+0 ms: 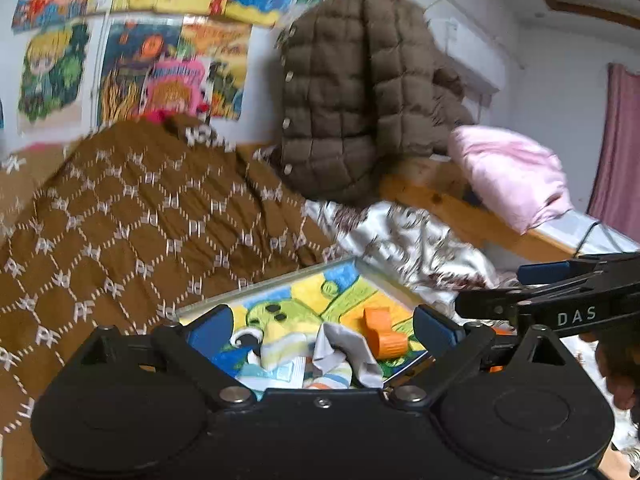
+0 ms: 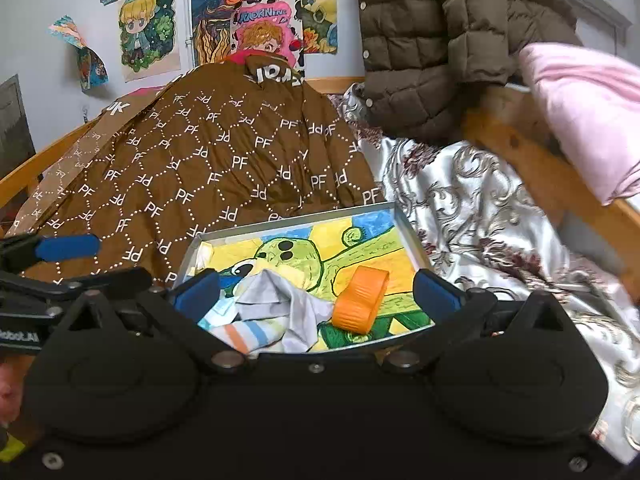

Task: Organize soft objects
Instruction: 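Withdraw both tools from the tray back toward the pile, then grasp the grey drawstring pouch with the left gripper while the right grasps the white blue-printed cloth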

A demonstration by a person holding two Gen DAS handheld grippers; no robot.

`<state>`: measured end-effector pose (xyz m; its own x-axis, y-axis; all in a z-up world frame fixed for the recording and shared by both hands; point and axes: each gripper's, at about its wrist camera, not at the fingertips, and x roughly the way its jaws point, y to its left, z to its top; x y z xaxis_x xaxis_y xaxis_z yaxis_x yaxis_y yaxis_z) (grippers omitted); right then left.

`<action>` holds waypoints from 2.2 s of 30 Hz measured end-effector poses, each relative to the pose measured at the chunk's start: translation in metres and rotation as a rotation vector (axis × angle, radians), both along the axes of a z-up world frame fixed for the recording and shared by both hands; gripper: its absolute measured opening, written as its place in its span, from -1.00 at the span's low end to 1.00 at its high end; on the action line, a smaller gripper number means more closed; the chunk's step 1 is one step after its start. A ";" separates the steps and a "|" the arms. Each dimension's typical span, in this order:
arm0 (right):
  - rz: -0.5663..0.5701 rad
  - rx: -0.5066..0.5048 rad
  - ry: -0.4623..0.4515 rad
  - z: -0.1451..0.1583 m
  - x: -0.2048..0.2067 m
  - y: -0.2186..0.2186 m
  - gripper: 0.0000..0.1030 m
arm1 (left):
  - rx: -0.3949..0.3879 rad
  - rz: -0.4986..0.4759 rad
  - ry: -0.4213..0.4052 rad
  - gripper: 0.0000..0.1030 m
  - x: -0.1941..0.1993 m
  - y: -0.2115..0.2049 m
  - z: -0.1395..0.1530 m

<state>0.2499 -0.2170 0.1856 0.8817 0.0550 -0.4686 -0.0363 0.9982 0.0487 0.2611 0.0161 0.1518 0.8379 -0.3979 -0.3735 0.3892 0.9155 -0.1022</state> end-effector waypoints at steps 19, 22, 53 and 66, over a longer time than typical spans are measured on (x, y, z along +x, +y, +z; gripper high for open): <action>0.014 -0.162 -0.020 0.047 -0.114 0.047 0.99 | 0.038 0.106 -0.042 0.94 -0.096 0.028 0.005; 0.048 -0.119 -0.007 0.033 -0.126 0.051 0.99 | 0.050 0.167 -0.021 0.95 -0.119 0.028 0.004; 0.178 0.015 0.058 -0.048 -0.214 0.006 0.99 | 0.125 0.539 0.105 0.98 -0.236 -0.008 -0.054; 0.113 0.054 0.119 -0.082 -0.236 0.040 0.99 | 0.103 0.543 0.118 0.98 -0.248 0.013 -0.089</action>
